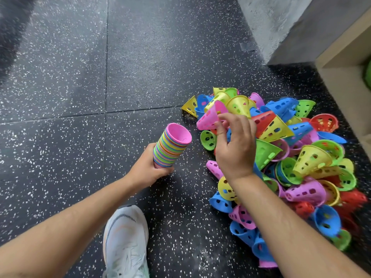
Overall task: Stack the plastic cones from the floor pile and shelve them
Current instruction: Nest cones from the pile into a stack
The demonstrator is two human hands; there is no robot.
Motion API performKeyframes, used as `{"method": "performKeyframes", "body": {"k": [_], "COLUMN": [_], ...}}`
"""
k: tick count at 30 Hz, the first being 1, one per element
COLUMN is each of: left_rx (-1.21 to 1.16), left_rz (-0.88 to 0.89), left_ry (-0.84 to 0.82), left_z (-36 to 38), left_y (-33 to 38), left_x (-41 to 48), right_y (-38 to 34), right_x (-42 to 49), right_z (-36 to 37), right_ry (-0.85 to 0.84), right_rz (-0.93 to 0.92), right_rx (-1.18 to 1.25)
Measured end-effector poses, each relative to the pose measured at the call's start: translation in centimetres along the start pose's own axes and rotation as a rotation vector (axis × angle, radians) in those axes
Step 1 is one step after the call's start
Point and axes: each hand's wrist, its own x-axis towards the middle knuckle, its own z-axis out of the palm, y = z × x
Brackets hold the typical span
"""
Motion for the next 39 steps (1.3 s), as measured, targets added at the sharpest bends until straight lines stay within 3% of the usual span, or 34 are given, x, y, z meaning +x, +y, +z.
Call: {"method": "performKeyframes", "body": {"k": [9,16,21,26,29,32,39], "left_rx": [0.062,0.075,0.034,0.037,0.064,0.076,0.073], "left_rz": [-0.02,-0.036,-0.01,-0.012,-0.02,-0.028,-0.019], "left_ry": [-0.037,-0.038,-0.03,-0.045,-0.053,-0.061,-0.067], "left_z": [0.5,0.5,0.5,0.5,0.5,0.4,0.3], "left_y": [0.0,-0.1,0.0,0.2,0.0,-0.5,-0.5], "left_x": [-0.5,-0.5,-0.2,0.0,0.2,0.3,0.2], "right_y": [-2.0,-3.1,-3.0,-2.3,-1.3,-0.2,1.9], "right_x": [-1.8,-4.1,-4.4,-3.3,-1.8,1.5,8.8], "right_z": [0.4,1.3,1.3,1.5,2.3,3.0,5.3], "right_ry": [-0.057,-0.212,-0.393,-0.416,-0.369,-0.334,-0.644], "right_rz": [0.048,0.273,0.225,0.226,0.185,0.087,0.103], "right_rx": [0.161,0.322,0.347,0.329,0.154,-0.224,-0.76]}}
